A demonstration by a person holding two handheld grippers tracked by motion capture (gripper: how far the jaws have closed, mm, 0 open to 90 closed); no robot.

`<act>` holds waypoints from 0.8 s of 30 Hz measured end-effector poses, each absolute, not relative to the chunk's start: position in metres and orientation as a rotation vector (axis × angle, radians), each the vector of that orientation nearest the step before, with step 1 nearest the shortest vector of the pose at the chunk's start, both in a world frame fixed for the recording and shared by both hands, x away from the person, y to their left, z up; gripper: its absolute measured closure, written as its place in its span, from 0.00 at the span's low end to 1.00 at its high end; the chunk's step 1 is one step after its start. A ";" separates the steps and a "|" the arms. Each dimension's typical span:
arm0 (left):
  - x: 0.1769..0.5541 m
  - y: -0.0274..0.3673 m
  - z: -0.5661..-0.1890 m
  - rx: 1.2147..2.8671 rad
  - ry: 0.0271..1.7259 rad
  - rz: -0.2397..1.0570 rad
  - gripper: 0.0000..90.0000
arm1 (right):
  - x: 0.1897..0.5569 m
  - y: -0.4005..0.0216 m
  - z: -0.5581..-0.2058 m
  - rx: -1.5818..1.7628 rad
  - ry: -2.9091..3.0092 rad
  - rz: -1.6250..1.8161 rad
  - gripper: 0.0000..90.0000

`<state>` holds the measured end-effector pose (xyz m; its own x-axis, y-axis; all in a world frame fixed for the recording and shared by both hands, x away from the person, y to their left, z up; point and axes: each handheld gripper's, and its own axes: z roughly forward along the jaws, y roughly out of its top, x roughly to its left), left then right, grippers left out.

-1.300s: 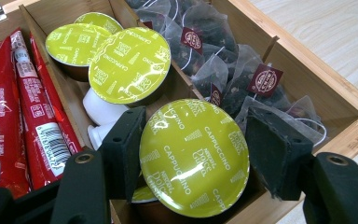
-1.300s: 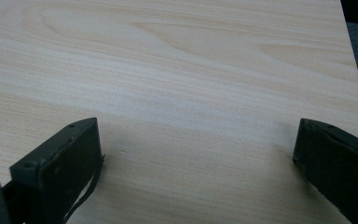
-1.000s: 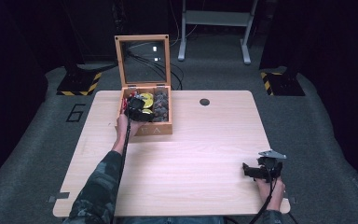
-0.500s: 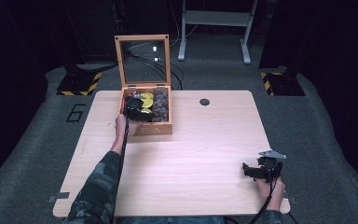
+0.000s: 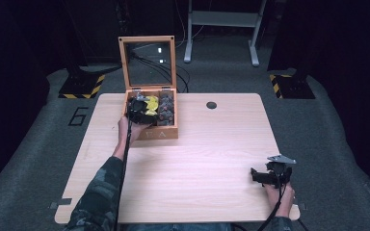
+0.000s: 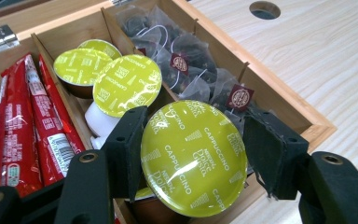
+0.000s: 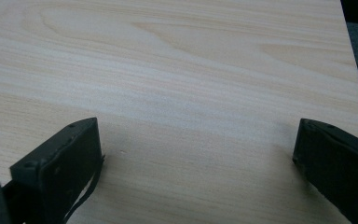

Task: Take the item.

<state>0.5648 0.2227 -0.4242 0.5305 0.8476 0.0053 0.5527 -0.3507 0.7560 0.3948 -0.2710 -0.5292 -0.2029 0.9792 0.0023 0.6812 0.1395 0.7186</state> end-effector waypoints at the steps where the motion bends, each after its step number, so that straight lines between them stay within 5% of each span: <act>1: 0.564 0.223 -0.422 2.065 1.123 0.522 0.46 | 0.395 -0.271 -0.529 1.587 1.948 0.828 0.00; 24: 0.524 0.227 -0.392 2.004 0.999 0.562 0.46 | 0.395 -0.271 -0.529 1.587 1.949 0.826 0.01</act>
<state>0.5237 0.2274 -0.3922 0.5878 0.8083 0.0330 0.4484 -0.3595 0.8183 0.3946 -0.2710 -0.5293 -0.2031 0.9792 0.0012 0.6816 0.1405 0.7181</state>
